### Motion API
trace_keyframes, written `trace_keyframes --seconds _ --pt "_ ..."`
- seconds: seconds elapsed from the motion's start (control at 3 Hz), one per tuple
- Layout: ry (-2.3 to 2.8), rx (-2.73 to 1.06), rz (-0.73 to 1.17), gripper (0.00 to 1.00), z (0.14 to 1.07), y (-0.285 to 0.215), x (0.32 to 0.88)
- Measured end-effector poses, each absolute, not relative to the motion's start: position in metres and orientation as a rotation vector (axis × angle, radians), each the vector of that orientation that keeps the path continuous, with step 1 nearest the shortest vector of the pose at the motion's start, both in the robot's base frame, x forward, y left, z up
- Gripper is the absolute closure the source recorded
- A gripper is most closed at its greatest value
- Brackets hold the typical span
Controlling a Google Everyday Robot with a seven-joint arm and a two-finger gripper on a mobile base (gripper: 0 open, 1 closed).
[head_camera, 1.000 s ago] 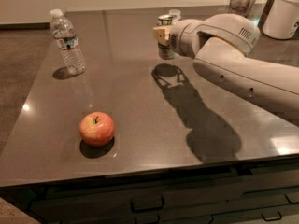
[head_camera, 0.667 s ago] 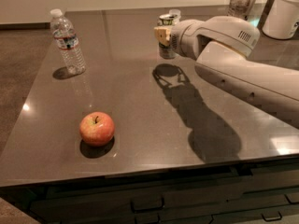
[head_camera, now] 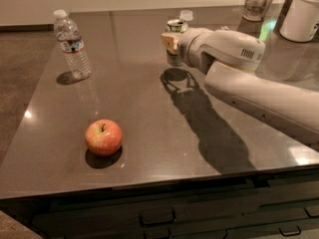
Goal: Place 7up can upright
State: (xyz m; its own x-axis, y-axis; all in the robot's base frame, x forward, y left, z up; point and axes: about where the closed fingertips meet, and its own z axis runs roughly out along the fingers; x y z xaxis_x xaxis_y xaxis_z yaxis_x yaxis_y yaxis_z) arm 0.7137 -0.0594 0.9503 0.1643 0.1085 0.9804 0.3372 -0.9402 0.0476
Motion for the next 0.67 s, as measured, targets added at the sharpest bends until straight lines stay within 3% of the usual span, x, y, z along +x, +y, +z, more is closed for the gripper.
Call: trace_keyframes --seconds 0.33,0.67 --pt "-0.413 -2.235 -1.876 1.0 0.933 -0.049 0.711" --pt "-0.372 -2.221 -1.889 0.84 0.917 -0.044 0.708"
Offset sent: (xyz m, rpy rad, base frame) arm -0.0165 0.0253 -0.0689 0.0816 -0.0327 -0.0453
